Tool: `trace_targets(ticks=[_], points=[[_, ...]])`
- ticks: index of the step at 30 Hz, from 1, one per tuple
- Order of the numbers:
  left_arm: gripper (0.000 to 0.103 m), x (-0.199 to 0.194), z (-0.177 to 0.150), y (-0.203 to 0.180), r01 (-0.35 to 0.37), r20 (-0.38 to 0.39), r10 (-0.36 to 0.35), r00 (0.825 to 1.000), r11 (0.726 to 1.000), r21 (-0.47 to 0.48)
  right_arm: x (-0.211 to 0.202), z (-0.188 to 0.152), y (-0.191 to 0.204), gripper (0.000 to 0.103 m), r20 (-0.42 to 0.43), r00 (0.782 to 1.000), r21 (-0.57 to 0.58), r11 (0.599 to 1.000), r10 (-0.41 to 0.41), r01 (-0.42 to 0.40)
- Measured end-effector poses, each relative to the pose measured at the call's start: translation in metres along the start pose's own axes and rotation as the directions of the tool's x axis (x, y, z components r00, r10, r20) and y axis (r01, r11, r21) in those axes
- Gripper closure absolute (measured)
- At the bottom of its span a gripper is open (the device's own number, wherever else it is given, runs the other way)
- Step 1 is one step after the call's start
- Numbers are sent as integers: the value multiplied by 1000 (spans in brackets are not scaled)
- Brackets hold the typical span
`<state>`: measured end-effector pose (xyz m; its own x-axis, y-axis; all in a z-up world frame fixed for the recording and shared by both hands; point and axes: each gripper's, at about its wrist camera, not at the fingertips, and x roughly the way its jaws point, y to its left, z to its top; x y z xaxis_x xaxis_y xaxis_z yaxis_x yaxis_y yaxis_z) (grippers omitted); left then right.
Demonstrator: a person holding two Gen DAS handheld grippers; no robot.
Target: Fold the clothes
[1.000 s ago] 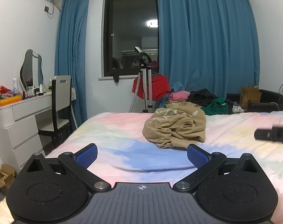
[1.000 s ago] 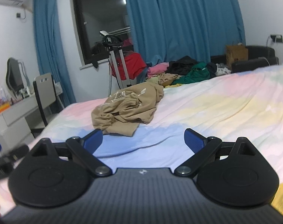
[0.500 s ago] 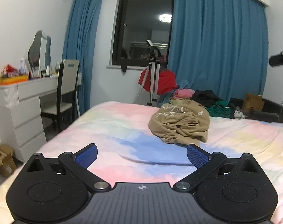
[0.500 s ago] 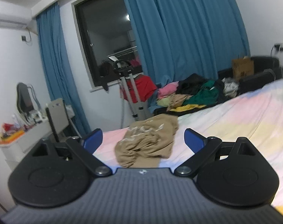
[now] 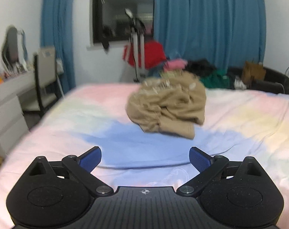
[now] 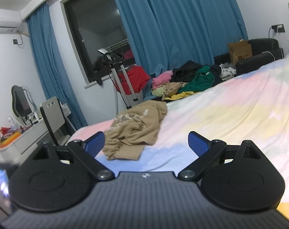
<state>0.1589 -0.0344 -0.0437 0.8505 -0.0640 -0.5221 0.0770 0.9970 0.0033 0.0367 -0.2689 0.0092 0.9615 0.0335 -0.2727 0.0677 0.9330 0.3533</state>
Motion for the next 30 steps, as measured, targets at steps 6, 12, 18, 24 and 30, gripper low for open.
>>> trace_targets(ticks=[6, 12, 18, 24, 30], points=[[8, 115, 31, 15, 58, -58, -69, 996, 983, -173, 39, -17, -24, 7, -26, 999, -1, 1000, -19, 19], [8, 214, 56, 18, 22, -92, -47, 995, 968, -250, 75, -25, -41, 7, 12, 999, 0, 999, -37, 37], [35, 259, 51, 17, -42, -112, 17, 994, 972, -229, 109, -37, -64, 7, 6, 990, 61, 988, -141, 140], [92, 227, 61, 25, 10, -53, -24, 998, 971, -239, 120, -45, -65, 7, -5, 989, 67, 987, -148, 148], [95, 127, 77, 44, 117, 134, -92, 987, 974, -192, 104, -46, -48, 7, 29, 992, -11, 992, -125, 125]])
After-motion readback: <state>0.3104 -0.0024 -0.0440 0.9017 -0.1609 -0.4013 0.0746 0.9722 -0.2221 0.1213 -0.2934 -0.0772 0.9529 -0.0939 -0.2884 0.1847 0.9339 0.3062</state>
